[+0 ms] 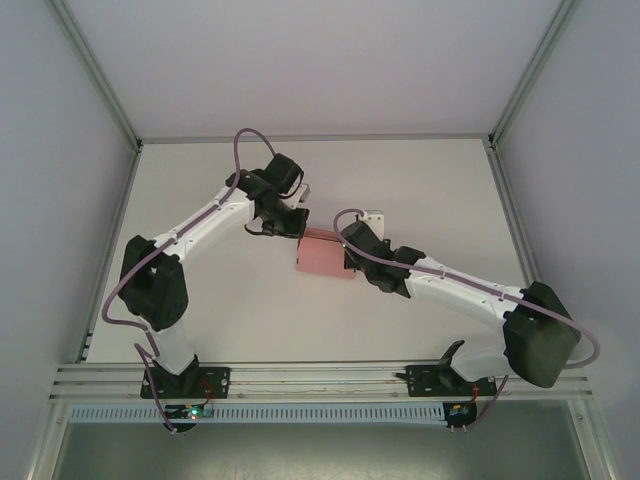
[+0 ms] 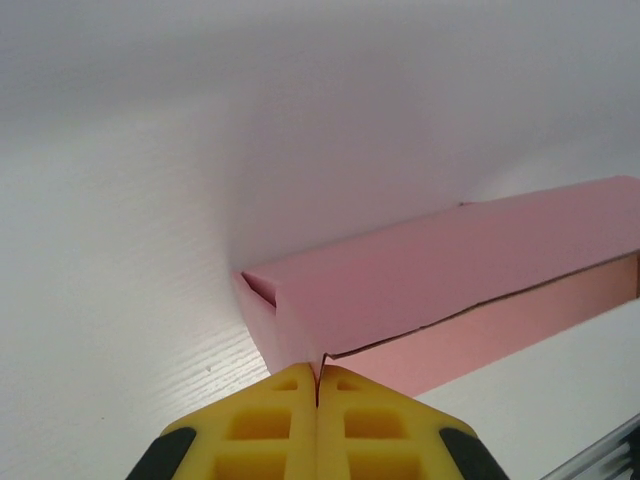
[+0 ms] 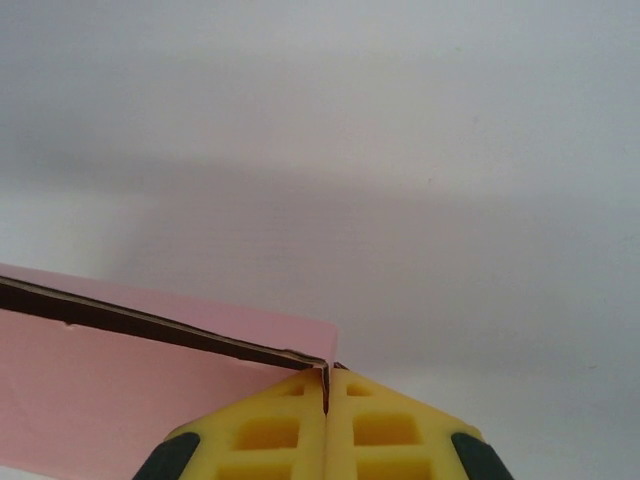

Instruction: Assemble paper box

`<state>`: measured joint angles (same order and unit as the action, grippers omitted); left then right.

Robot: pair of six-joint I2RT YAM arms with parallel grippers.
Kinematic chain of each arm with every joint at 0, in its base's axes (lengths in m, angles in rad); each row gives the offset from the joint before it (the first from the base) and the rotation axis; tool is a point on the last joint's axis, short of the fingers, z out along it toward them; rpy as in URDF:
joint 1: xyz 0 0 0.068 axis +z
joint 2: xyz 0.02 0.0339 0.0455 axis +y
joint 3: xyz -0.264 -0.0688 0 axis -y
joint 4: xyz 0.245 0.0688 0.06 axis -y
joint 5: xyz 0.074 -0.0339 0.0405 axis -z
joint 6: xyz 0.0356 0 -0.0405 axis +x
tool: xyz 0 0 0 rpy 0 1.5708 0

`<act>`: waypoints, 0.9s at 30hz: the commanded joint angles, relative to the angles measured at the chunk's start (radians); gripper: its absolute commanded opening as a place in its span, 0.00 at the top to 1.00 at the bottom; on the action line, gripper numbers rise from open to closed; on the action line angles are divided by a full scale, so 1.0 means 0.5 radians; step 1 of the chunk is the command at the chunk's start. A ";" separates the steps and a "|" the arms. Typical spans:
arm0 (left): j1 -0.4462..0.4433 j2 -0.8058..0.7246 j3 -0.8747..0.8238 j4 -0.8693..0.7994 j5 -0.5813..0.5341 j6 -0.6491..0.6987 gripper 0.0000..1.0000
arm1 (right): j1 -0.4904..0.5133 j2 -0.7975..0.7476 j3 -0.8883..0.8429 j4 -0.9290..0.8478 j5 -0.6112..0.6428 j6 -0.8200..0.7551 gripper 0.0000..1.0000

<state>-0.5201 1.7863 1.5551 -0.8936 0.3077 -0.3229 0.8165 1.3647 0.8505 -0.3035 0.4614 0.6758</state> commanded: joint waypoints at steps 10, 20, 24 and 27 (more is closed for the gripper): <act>0.158 0.051 0.103 -0.115 0.325 -0.226 1.00 | 0.149 0.174 0.017 -0.160 -0.004 -0.044 1.00; 0.243 0.033 0.098 -0.106 0.427 -0.265 1.00 | 0.219 0.231 -0.004 -0.175 0.104 -0.088 1.00; 0.241 0.037 0.050 -0.158 0.392 -0.190 1.00 | 0.221 0.252 -0.004 -0.176 0.108 -0.069 1.00; 0.200 -0.037 -0.131 -0.050 0.312 -0.046 1.00 | 0.224 0.237 -0.024 -0.133 0.108 -0.073 1.00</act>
<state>-0.4107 1.8027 1.5455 -0.9344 0.4641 -0.4068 0.9131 1.4391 0.8768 -0.2787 0.5976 0.6548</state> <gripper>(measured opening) 0.066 0.061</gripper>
